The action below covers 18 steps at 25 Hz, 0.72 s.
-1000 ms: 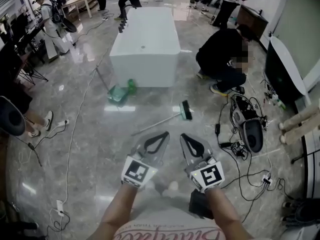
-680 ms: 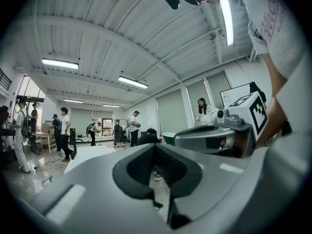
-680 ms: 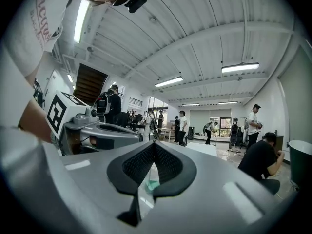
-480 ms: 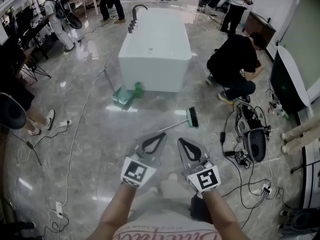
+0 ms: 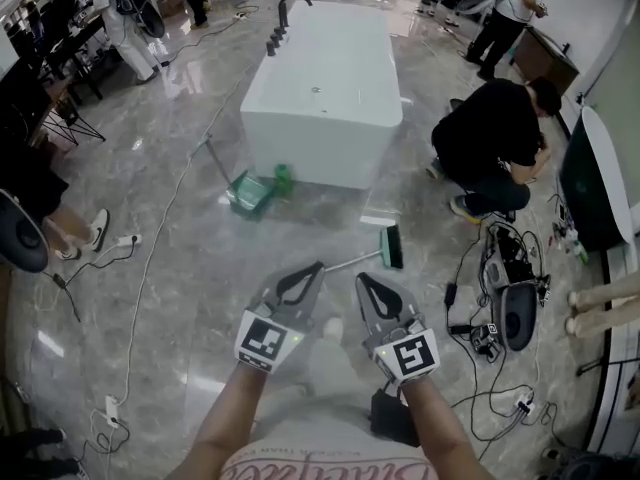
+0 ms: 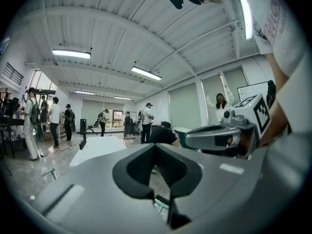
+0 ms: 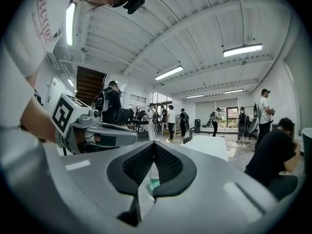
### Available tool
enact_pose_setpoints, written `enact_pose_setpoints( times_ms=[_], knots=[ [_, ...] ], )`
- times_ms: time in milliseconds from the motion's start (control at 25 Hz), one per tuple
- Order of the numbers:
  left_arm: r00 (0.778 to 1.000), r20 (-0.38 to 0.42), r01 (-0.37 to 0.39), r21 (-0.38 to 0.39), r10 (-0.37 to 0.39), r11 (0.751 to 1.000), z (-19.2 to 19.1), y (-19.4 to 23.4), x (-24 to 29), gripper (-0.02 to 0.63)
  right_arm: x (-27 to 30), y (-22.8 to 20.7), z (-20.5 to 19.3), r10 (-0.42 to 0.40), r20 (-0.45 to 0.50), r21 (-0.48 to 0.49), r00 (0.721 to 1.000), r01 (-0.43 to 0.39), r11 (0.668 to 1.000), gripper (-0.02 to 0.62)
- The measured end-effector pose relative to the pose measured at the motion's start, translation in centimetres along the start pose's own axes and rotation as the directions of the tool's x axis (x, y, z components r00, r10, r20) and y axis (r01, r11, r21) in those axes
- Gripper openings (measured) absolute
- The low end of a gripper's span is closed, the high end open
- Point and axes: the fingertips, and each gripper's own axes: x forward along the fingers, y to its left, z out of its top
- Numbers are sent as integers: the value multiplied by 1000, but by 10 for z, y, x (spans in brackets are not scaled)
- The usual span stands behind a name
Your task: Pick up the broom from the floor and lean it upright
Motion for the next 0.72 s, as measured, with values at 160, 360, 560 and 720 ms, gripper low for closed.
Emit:
enact_pose_setpoints(
  times_ms=[160,360,560,720],
  knots=[
    [1000,-3,-14,17,14,1000,8,23,49,0,32,-43,5,19,10,0,1000,-19,1000,2],
    [999,3,-45,29,44,999,15,48,85,0,66,-72,16,65,27,-17,998,-65,998,2],
    [996,-57,-67,-5,67,998,-8,67,84,0,90,-72,-7,110,-30,3,994,-109,994,2],
    [989,-131,-80,-53,72,995,-52,87,84,0,115,-65,-40,128,-73,42,989,-125,991,2]
  ],
)
